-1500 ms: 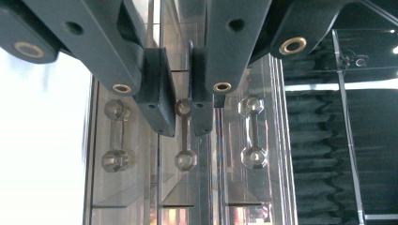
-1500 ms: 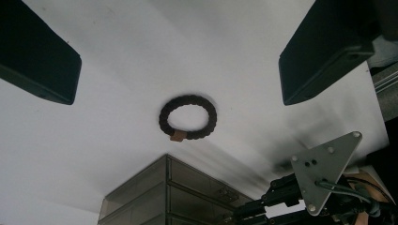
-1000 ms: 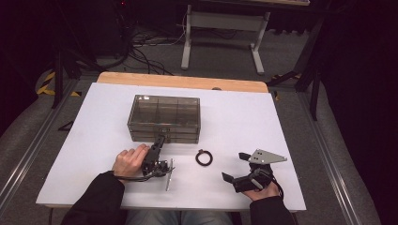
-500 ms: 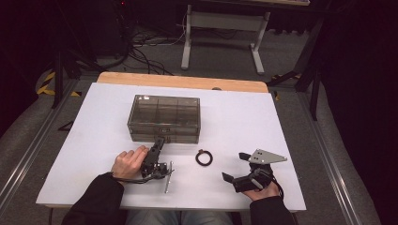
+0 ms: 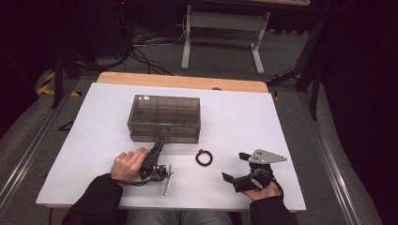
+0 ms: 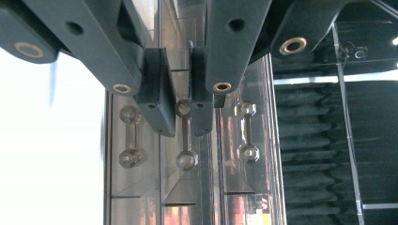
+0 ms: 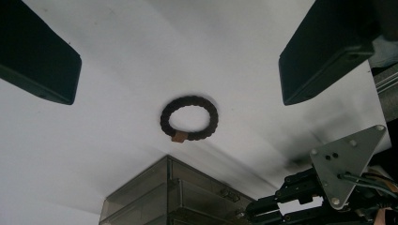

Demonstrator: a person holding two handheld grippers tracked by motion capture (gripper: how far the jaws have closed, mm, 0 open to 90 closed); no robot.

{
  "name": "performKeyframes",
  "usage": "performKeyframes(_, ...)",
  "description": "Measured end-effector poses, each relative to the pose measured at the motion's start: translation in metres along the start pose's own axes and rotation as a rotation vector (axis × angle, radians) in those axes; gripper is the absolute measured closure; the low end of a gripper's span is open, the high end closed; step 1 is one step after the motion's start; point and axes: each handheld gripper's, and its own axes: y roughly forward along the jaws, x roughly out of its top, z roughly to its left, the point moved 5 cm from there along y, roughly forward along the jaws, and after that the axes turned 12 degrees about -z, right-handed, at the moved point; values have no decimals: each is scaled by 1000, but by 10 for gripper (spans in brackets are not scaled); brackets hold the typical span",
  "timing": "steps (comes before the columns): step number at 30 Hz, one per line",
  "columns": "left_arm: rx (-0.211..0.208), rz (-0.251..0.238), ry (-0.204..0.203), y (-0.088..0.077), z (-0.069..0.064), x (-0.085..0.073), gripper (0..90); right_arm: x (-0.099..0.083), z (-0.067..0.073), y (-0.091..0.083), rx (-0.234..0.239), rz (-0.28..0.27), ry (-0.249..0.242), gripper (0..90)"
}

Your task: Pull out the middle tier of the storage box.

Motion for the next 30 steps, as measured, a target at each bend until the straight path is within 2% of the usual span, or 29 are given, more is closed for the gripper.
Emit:
performKeyframes(15,-5,-7,8,-6,0,2,809,0,0,0,-2,1,-1,2)
performKeyframes(17,-9,-12,25,-8,0,2,808,0,0,0,-4,1,-2,2)
performKeyframes(25,-8,-15,10,-9,-2,2,808,0,-1,-1,-6,-1,-4,2)
performKeyframes(27,-6,-12,24,-9,0,2,808,0,-1,-1,-5,-1,-5,2)
performKeyframes(30,-10,-9,17,-11,-1,2,808,0,-1,-1,-5,-2,-4,2)
